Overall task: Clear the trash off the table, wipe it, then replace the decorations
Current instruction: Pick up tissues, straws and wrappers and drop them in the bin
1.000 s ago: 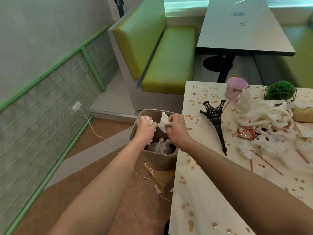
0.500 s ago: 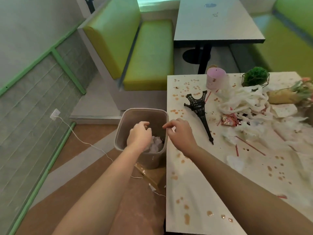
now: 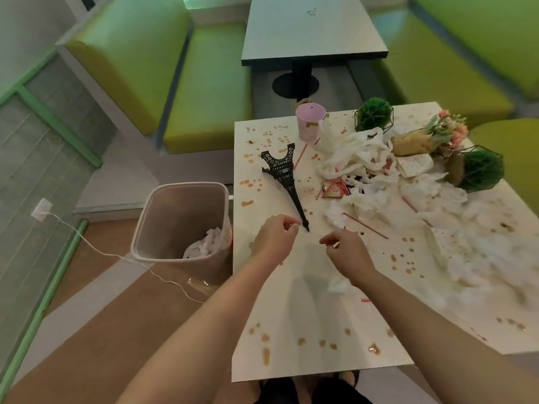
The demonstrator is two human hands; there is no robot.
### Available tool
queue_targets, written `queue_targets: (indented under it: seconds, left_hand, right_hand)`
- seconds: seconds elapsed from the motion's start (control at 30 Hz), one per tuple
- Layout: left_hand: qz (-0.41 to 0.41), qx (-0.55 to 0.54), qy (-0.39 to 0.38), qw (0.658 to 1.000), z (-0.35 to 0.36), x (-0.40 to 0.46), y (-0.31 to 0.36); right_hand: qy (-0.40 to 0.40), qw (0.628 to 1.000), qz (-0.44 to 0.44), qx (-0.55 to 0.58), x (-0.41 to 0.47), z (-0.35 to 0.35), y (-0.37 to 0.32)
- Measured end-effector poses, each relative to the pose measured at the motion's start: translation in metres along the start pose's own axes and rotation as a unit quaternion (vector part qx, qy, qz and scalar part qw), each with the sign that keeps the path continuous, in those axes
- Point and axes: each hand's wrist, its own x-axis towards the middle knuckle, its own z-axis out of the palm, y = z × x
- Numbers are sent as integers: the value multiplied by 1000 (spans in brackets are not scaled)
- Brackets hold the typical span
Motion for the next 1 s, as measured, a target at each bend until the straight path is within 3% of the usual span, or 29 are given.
queue_targets:
  seconds: [0.17,0.27,0.53,0.67,0.83,1.0]
  left_hand:
    - [-32,10,-56,998,52,-13,-3]
    - [-59,3,-82,995,73,-19,-7]
    - [-98,-48,-110,988,112,-29,-5]
    - [-117,-123,-73,983,124,-29,5]
    - [-163,-246,-76,952,127,-23,32]
    - [-175,-277,-39,944,124,-5,48]
  right_hand:
    - [-137,970,-41,-195,-10,-12,50]
    - [-160,962,-68,-210,-13,-13,65]
    - [-129,979,-83,-135,-9,-13,93]
    - [-70,997,-40,2,-6,-19,88]
    - [-51,981,15,184,3,-35,69]
    - [-89,970,10,225,20,-43,56]
